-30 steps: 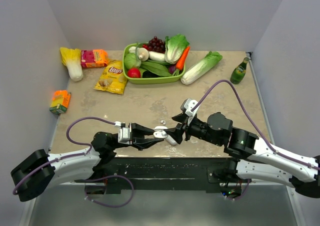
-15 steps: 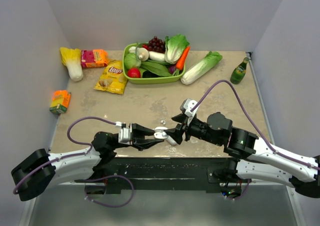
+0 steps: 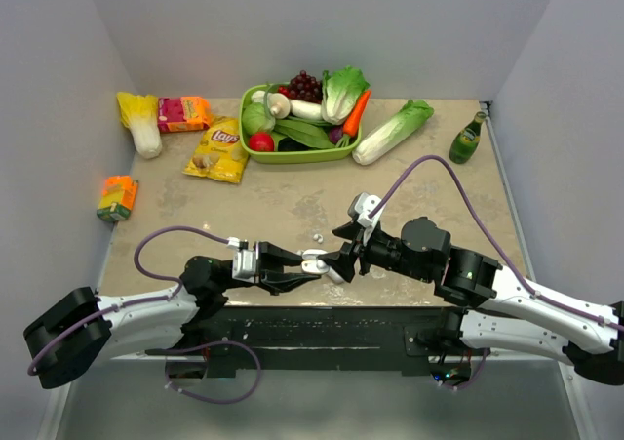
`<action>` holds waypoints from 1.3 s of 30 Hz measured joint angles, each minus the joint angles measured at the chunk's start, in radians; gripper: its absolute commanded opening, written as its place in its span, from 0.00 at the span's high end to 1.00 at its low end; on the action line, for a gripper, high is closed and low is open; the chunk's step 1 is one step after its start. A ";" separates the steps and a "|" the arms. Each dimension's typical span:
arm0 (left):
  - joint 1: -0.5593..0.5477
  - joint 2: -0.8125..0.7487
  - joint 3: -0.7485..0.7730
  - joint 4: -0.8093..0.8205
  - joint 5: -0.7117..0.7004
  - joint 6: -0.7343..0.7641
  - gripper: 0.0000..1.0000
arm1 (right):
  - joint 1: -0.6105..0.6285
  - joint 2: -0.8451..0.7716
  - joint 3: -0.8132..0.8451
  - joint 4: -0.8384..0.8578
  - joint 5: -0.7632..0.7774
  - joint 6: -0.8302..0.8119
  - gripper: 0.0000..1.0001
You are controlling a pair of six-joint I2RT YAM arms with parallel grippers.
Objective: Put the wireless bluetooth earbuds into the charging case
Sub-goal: Adjust the right earbud in the right side groove of the charging case.
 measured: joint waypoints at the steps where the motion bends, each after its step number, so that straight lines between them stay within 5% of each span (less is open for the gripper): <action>1: 0.000 0.000 0.000 0.000 0.001 0.000 1.00 | -0.001 0.000 0.000 -0.001 -0.002 0.000 0.33; 39: 0.000 0.040 0.017 0.033 0.026 -0.029 1.00 | -0.001 -0.013 0.006 -0.007 0.027 0.013 0.26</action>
